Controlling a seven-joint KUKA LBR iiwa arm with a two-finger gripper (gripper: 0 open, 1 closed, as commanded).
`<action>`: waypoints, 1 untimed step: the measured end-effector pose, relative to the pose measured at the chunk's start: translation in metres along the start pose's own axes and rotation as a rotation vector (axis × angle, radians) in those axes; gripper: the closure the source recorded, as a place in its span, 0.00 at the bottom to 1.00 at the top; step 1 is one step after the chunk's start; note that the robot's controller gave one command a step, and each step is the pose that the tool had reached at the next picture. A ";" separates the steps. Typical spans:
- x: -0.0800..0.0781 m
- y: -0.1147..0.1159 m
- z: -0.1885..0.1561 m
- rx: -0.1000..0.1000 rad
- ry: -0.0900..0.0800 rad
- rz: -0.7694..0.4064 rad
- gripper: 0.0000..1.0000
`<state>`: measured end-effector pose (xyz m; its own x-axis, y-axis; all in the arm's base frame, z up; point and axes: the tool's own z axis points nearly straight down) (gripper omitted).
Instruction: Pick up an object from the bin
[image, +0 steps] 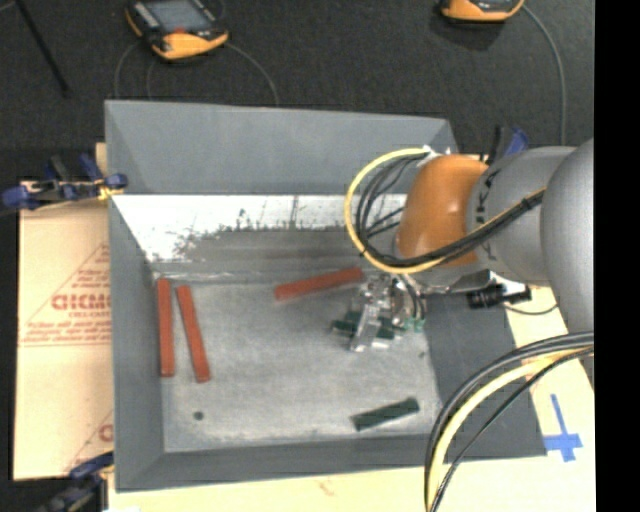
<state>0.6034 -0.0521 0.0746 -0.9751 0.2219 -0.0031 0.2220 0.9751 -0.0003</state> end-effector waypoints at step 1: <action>0.000 0.000 0.000 0.000 0.000 -0.001 1.00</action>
Offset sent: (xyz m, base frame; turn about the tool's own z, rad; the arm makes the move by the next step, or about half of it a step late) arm 0.0234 -0.0038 0.1830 -0.0536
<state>0.6034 -0.0522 0.0747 -0.9752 0.2214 -0.0032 0.2214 0.9752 -0.0007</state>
